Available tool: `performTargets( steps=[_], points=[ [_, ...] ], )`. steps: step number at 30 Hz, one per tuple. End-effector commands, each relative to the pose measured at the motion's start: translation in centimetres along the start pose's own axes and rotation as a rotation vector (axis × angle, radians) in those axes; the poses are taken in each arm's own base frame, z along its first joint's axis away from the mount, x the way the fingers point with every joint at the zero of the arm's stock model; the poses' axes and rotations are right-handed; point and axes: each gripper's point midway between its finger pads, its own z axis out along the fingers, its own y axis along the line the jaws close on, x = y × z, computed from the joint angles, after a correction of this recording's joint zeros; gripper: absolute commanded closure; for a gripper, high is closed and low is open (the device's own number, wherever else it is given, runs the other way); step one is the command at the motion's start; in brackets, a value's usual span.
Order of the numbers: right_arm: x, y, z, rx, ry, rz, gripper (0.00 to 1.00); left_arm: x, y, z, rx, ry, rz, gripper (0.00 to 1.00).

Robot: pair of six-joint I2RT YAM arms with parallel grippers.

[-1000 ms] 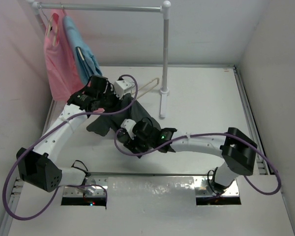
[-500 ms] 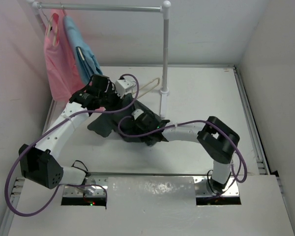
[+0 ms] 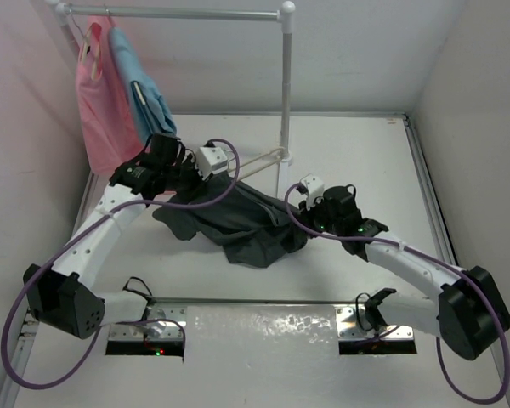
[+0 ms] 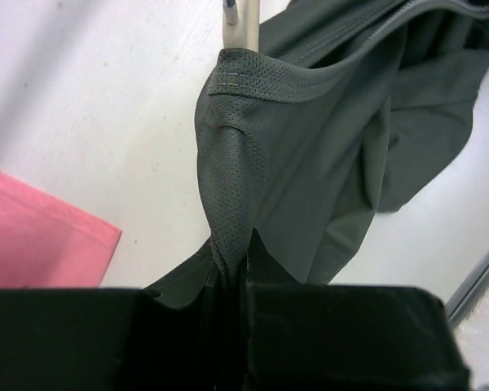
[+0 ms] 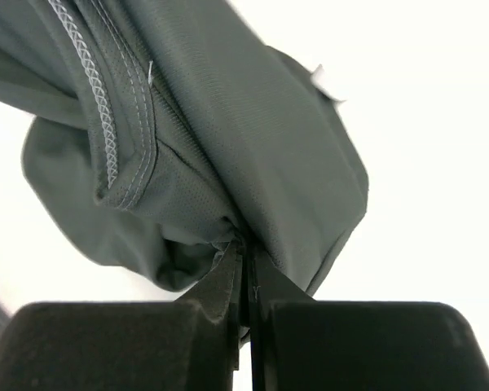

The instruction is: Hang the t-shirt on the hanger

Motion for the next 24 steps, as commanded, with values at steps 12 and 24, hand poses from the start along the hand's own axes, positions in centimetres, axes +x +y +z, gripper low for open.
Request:
performTargets(
  steps=[12,24],
  points=[
    [0.7,3.1,1.5,-0.203,0.097,0.124,0.26,-2.2,-3.1,-0.5,0.123,-0.194,-0.016,1.0],
    [-7.7,1.0,-1.3,0.169,-0.312,0.5,0.4,-2.4,-3.1,-0.4,0.107,-0.209,-0.079,1.0]
  ],
)
